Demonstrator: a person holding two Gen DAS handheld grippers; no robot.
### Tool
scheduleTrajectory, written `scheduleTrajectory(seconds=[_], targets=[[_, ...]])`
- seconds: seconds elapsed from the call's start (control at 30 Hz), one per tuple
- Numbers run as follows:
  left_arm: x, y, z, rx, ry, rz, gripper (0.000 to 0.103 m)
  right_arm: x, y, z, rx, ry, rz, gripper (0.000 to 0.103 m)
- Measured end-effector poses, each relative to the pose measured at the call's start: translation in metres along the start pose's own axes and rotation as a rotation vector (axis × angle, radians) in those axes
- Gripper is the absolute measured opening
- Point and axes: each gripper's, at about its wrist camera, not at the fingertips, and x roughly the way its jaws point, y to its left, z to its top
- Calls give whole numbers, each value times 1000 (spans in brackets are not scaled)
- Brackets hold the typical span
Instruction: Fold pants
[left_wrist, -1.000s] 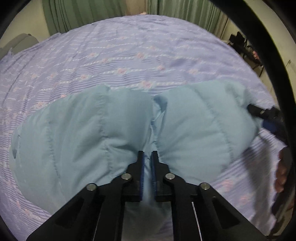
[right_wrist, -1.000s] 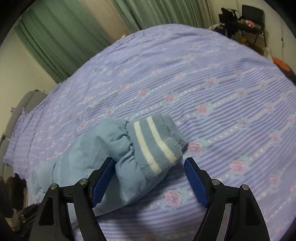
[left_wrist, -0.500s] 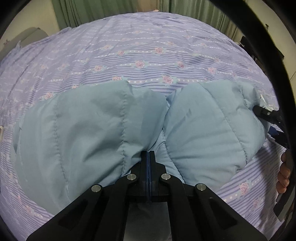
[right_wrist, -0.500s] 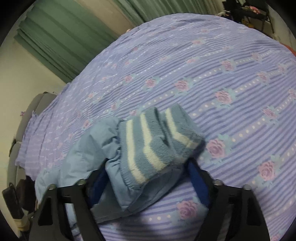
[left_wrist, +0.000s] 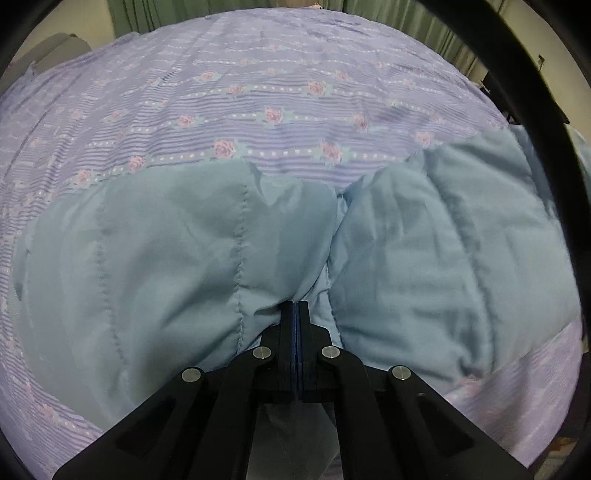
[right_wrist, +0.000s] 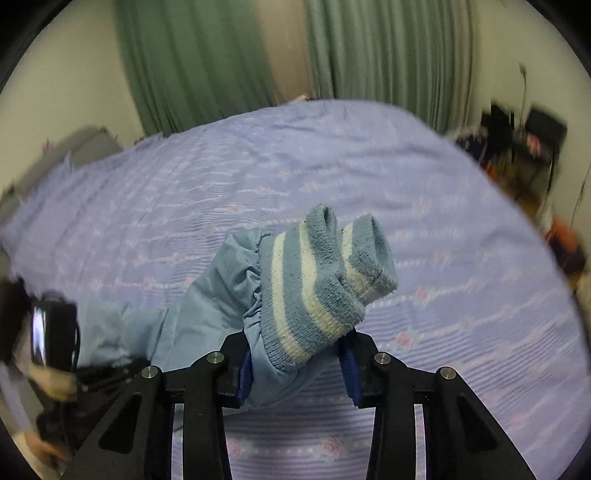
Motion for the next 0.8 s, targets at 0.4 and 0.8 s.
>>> scheduleTrajectory(seconds=[0.4,0.8], targets=[[-149,84,14,-65,-186,-84,53,-65,99,28,-98,-71,-11,39],[-161,216,-24,-117,-219,-62,52,-46,279,1,-334,-76,31,39]])
